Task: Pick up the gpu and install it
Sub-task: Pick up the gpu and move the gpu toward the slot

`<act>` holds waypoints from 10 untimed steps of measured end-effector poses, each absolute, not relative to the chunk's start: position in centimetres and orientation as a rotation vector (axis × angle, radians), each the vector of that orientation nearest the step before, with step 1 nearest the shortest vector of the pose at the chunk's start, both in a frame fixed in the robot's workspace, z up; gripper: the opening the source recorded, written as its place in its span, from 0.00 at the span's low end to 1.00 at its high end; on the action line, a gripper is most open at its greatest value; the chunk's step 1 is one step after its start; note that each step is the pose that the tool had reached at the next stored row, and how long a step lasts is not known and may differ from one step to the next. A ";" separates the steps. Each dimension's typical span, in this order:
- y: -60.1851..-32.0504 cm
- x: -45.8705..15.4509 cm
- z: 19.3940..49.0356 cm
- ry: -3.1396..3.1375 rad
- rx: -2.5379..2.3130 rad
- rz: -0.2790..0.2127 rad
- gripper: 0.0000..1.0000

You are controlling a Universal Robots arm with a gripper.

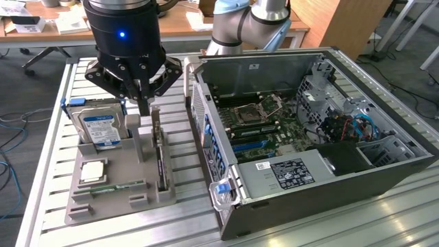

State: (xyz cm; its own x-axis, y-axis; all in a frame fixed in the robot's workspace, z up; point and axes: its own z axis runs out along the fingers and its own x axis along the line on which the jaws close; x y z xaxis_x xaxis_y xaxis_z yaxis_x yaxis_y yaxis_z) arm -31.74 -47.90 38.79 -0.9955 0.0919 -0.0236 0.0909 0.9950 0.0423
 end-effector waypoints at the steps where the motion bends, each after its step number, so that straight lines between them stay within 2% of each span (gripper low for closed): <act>1: -47.9 -31.7 38.8 3.112 0.143 0.064 0.11; 6: -47.9 -31.7 38.8 3.112 0.143 0.064 0.11; 7: -47.9 -31.7 38.8 3.112 0.143 0.064 0.17; 8: -47.9 -31.7 38.8 3.112 0.143 0.064 0.17; 10: -47.9 -31.7 38.8 3.112 0.143 0.064 0.29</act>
